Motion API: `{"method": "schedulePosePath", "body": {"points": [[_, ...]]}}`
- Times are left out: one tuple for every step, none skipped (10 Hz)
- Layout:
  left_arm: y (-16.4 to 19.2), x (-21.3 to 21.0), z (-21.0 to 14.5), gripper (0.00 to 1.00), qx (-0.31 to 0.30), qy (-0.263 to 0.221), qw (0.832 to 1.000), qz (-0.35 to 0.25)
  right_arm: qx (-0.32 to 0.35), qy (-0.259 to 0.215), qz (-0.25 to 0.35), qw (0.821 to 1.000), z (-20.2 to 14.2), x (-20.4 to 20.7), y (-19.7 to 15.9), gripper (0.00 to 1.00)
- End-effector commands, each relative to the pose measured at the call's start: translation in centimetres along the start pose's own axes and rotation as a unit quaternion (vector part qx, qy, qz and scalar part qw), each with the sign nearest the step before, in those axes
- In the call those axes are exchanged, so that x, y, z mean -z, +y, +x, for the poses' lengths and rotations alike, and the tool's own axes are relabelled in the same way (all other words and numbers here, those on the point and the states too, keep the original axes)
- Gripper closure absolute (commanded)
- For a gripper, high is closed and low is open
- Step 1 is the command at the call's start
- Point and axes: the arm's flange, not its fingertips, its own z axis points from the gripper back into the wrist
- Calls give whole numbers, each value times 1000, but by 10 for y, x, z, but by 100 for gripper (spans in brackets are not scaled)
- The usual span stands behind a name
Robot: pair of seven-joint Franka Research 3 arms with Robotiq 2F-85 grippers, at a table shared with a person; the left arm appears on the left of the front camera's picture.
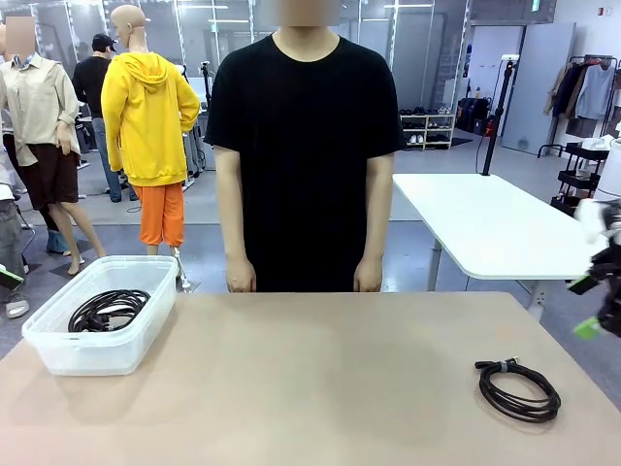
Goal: Organize and store the cables.
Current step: Place the USB Extension Cable into the Organizing box.
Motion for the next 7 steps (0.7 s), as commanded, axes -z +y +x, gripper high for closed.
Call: {"method": "schedulePosePath", "body": {"points": [[1, -1, 2, 0, -9, -4, 1000, -1, -15, 76, 27, 997, 15, 38, -30, 0], [1, -1, 2, 0, -9, -4, 1000, -1, -24, 100, 34, 994, 21, 55, -36, 0], [1, -1, 2, 0, -9, -4, 1000, -1, -30, 112, 57, 992, 21, 71, -41, 0], [1, -1, 2, 0, -9, -4, 1000, -1, -27, 125, 69, 989, 19, 87, -47, 0], [1, -1, 2, 0, -9, -4, 1000, -1, -29, 126, 87, 988, 15, 107, -53, 0], [1, -1, 2, 0, -9, -4, 1000, -1, -31, 133, 96, 986, 10, 125, -58, 0], [1, -1, 2, 0, -9, -4, 1000, -1, -27, 135, 112, 984, 5, 145, -61, 0]]}}
